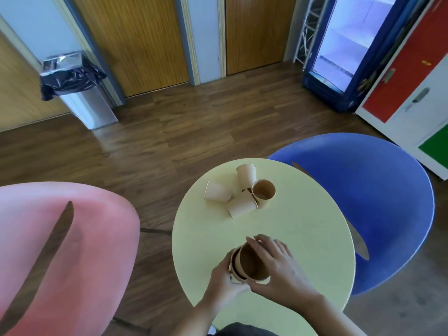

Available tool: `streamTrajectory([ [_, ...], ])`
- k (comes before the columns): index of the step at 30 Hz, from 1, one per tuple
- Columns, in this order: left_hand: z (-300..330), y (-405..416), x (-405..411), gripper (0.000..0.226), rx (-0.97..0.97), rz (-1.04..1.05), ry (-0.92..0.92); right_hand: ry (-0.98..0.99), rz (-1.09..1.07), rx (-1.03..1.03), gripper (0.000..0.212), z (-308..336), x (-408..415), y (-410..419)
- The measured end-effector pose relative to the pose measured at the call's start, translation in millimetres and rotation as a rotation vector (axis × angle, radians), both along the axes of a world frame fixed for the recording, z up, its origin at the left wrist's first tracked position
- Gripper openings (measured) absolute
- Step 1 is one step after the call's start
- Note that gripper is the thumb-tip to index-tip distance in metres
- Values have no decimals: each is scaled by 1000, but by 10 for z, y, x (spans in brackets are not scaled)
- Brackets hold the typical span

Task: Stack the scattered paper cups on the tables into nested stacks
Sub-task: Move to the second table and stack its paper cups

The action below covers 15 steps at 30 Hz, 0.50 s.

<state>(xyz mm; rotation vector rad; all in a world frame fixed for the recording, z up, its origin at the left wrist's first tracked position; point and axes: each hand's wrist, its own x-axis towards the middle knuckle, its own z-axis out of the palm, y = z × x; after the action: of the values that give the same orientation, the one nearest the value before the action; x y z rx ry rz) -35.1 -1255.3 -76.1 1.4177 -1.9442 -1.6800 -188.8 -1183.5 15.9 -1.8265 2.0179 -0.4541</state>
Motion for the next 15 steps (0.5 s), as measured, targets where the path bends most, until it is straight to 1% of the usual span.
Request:
streamTrajectory([
  [3,-33,22,56,80,8,-5,10,20,75,134,86,-56,99,-53],
  [6,-24,37,86,79,19,4,0,3,58,228,91,-140,135,-76],
  [9,11,37,98,76,50,23,16,-22,36,247,93,-211,129,-81],
  [15,27,-17,108,77,31,32,55,-46,82,255,97,-146,81,-214],
])
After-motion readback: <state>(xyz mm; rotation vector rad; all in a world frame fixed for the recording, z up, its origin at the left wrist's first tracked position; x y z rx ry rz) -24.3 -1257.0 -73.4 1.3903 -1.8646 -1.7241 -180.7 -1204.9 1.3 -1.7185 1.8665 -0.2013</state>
